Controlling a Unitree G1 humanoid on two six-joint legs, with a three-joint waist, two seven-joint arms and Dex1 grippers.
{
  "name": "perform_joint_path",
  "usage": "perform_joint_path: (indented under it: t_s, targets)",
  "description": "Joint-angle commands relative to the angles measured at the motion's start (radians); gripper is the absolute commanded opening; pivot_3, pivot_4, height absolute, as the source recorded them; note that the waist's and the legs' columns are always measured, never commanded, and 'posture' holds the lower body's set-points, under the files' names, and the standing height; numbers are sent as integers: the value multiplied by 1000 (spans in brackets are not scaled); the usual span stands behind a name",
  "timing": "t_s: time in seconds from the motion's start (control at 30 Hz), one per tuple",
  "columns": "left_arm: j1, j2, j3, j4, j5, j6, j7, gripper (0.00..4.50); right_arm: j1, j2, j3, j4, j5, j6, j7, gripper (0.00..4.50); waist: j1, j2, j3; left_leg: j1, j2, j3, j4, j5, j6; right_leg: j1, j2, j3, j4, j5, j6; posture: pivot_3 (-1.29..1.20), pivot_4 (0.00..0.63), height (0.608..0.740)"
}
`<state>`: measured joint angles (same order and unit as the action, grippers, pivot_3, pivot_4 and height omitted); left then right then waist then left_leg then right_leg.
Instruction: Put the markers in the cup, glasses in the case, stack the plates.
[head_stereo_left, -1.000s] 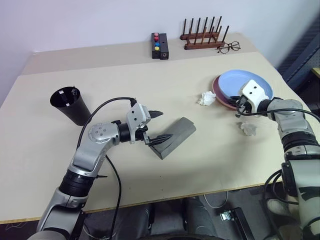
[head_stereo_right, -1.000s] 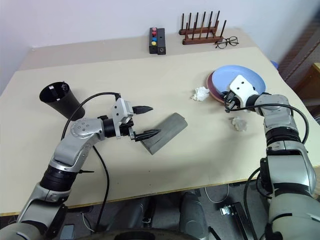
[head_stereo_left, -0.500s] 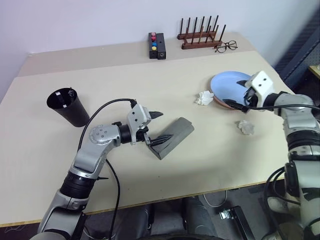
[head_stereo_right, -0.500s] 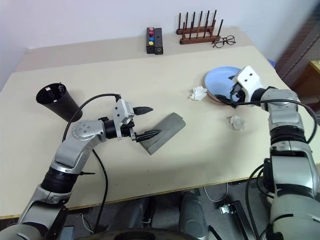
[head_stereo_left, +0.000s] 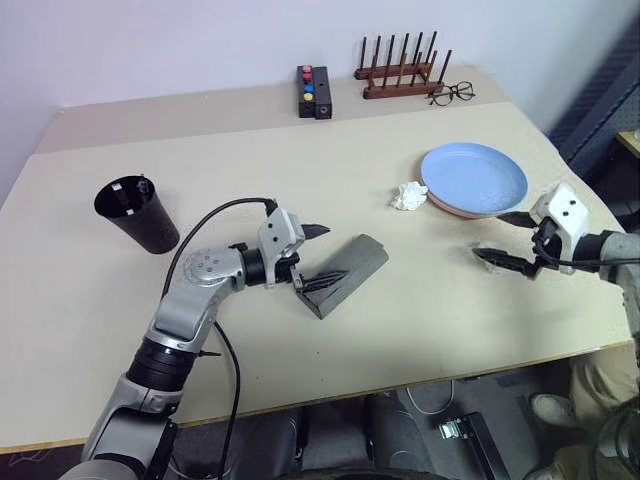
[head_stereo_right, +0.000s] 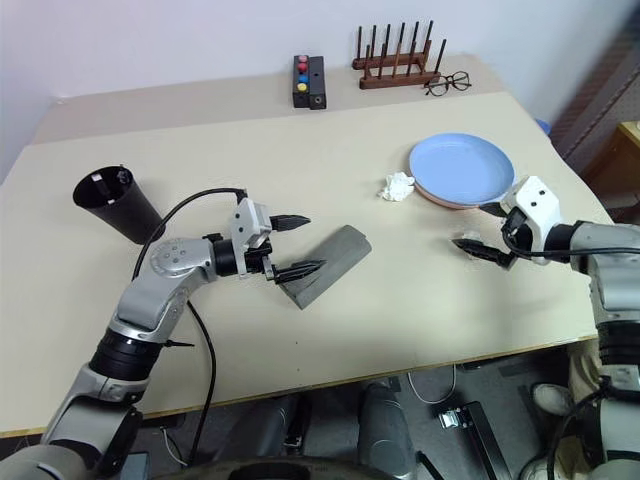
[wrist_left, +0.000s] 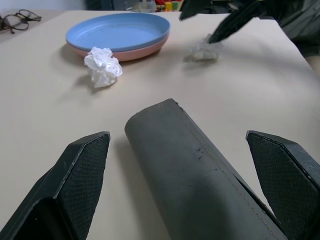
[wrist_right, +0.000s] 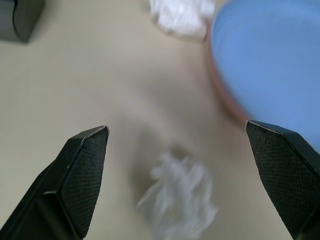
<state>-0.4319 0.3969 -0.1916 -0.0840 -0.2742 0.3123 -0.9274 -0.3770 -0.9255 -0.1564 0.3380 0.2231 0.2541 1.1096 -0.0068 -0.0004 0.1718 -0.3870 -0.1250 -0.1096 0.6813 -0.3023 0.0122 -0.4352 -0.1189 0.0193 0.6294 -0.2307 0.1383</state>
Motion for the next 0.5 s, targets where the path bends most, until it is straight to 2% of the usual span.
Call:
perform_joint_path:
  t_s: [0.03,0.27,0.37,0.47,0.5]
  targets:
    - [13,6,2,-18,-12,-29,-20,4500,26,-22,-37,-35,23,14,-1,4467,0,0,0,0,0,0,0,0,0,0,0,0,0,0,0,0,150,740]
    - [22,13,9,-40,-17,-27,-30,4500,25,3,-19,0,5,11,-25,4467,0,0,0,0,0,0,0,0,0,0,0,0,0,0,0,0,150,740]
    - [25,15,11,-45,-16,-27,-30,4500,16,8,-11,17,-1,2,-29,3679,2,0,0,0,0,0,0,0,0,0,0,0,0,0,0,0,150,740]
    - [30,19,13,-49,-17,-28,-30,4500,8,11,-4,26,-1,2,-29,2020,2,0,0,0,0,0,0,0,0,0,0,0,0,0,0,0,150,740]
    - [31,20,13,-49,-16,-29,-29,4500,7,12,-1,28,-1,3,-27,1606,2,0,0,0,0,0,0,0,0,0,0,0,0,0,0,0,150,740]
